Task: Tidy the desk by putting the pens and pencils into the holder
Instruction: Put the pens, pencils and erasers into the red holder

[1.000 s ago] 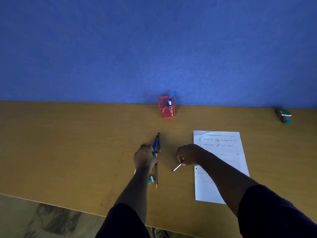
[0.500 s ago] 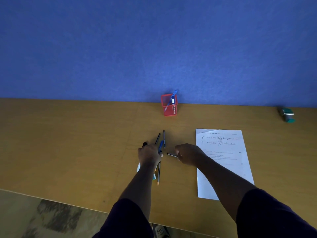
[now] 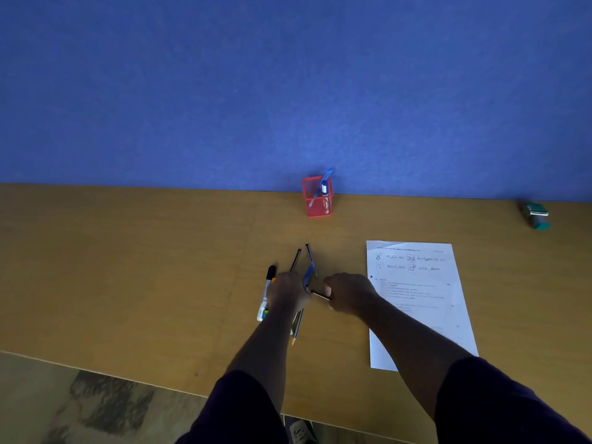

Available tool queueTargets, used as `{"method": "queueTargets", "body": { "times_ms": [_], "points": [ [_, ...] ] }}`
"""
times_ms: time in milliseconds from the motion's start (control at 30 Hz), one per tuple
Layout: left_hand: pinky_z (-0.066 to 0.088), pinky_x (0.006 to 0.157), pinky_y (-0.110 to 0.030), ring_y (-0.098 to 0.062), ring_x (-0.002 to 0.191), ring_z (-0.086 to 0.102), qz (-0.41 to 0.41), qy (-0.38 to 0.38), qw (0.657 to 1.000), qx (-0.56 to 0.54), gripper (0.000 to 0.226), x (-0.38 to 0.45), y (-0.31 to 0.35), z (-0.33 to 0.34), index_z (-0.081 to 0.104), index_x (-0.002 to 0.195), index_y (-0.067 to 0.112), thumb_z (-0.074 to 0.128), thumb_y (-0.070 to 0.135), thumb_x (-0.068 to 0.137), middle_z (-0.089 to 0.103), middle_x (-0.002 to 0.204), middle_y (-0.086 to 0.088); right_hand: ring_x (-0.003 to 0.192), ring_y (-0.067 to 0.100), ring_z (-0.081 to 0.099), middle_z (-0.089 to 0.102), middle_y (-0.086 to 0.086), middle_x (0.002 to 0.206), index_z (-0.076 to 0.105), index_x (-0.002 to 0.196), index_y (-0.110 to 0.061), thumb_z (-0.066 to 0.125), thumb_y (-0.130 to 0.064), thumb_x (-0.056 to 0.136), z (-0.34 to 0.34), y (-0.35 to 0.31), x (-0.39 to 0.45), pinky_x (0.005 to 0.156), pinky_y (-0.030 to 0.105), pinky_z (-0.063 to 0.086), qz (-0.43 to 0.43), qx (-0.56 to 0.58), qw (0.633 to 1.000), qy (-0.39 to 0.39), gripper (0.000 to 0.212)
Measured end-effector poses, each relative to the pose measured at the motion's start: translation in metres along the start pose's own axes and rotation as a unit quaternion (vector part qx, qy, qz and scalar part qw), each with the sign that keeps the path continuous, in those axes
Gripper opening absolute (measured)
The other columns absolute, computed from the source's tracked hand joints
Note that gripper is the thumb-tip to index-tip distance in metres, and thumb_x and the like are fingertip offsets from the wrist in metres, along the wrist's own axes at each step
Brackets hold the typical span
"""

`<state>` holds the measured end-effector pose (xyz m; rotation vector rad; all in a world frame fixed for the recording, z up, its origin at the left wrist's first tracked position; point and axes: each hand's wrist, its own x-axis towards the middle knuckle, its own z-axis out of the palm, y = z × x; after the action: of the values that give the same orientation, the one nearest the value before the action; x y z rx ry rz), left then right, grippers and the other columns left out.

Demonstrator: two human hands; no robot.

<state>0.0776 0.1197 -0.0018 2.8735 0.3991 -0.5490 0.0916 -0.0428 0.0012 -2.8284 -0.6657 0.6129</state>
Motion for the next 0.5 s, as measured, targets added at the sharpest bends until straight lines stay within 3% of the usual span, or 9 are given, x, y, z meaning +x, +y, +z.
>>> {"method": "queueTargets", "body": {
  "times_ms": [133, 267, 367, 500],
  "points": [
    [0.049, 0.078, -0.038, -0.032, 0.092, 0.065, 0.000, 0.048, 0.996, -0.075, 0.025, -0.004, -0.008, -0.007, 0.059, 0.107, 0.011, 0.046, 0.027, 0.093, 0.066, 0.106, -0.009, 0.101, 0.021, 0.065, 0.067, -0.002, 0.107, 0.064, 0.105, -0.026, 0.070, -0.030, 0.083, -0.001, -0.004, 0.001, 0.084, 0.036, 0.053, -0.002, -0.017, 1.000, 0.004, 0.023],
    [0.045, 0.089, -0.043, -0.038, 0.107, 0.061, -0.052, 0.098, 0.989, -0.102, 0.035, -0.001, -0.026, -0.011, 0.057, 0.120, 0.008, 0.039, 0.029, 0.099, 0.062, 0.118, -0.016, 0.104, 0.022, 0.064, 0.066, -0.001, 0.110, 0.062, 0.110, -0.025, 0.067, -0.029, 0.085, 0.000, -0.007, 0.002, 0.086, 0.036, 0.053, -0.001, -0.024, 1.000, 0.004, 0.026],
    [0.046, 0.089, -0.043, -0.034, 0.107, 0.061, -0.099, 0.098, 0.986, -0.088, 0.043, -0.001, -0.045, -0.010, 0.059, 0.122, 0.009, 0.043, 0.043, 0.101, 0.062, 0.118, -0.014, 0.105, 0.022, 0.064, 0.066, -0.002, 0.113, 0.060, 0.113, -0.027, 0.063, -0.035, 0.088, 0.002, -0.009, 0.003, 0.085, 0.036, 0.052, -0.001, -0.008, 1.000, 0.016, 0.026],
    [0.053, 0.088, -0.044, -0.028, 0.105, 0.063, -0.118, 0.087, 0.981, -0.130, 0.038, -0.002, -0.054, -0.009, 0.060, 0.122, 0.012, 0.058, 0.040, 0.098, 0.066, 0.116, -0.009, 0.104, 0.021, 0.064, 0.066, -0.003, 0.113, 0.060, 0.115, -0.027, 0.057, -0.043, 0.092, 0.007, -0.010, 0.004, 0.084, 0.036, 0.053, -0.008, -0.001, 0.999, 0.033, 0.028]
  ]
}}
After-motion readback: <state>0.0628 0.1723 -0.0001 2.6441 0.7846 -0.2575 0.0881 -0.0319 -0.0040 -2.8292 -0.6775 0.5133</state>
